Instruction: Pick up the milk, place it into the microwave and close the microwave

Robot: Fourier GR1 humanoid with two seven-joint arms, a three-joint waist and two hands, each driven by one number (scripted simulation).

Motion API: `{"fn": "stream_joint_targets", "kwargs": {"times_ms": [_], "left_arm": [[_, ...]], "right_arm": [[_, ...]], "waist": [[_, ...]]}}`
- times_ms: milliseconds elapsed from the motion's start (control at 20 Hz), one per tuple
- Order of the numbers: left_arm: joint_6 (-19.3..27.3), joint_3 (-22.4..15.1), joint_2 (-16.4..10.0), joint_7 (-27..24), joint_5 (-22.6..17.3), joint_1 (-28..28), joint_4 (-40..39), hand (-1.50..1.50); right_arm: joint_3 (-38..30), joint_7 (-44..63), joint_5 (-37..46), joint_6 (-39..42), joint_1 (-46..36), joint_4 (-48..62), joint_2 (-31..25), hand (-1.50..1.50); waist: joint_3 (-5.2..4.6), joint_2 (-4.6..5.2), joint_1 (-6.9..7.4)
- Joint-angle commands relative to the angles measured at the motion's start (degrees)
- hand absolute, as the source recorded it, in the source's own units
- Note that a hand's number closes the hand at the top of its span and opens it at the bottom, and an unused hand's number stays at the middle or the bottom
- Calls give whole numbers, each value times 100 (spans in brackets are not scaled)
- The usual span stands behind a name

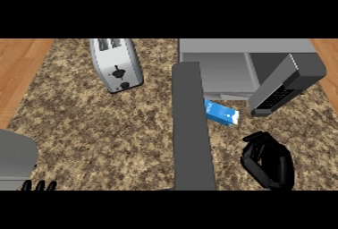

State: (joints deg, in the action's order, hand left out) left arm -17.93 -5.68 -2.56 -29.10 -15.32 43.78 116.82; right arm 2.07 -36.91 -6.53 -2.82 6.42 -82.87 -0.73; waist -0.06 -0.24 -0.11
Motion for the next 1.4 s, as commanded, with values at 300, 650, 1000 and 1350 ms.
{"fn": "stream_joint_targets", "kwargs": {"times_ms": [300,650,1000,1350], "left_arm": [[127,0,135,-121,216,-178,-191,-150],[-226,609,-261,70,-402,-316,-326,-150],[-234,522,-105,-29,-201,-274,-420,-150],[-470,806,-307,40,-516,-398,-460,-150]], "right_arm": [[328,331,492,-1311,-1316,825,72,150],[424,323,327,-2159,-2530,2267,73,150],[130,-143,-197,-2372,-3524,4116,72,150],[-784,-449,54,-2348,-4822,5836,-59,150]], "waist": [[8,29,89],[8,42,131],[13,55,177],[16,97,257]]}}
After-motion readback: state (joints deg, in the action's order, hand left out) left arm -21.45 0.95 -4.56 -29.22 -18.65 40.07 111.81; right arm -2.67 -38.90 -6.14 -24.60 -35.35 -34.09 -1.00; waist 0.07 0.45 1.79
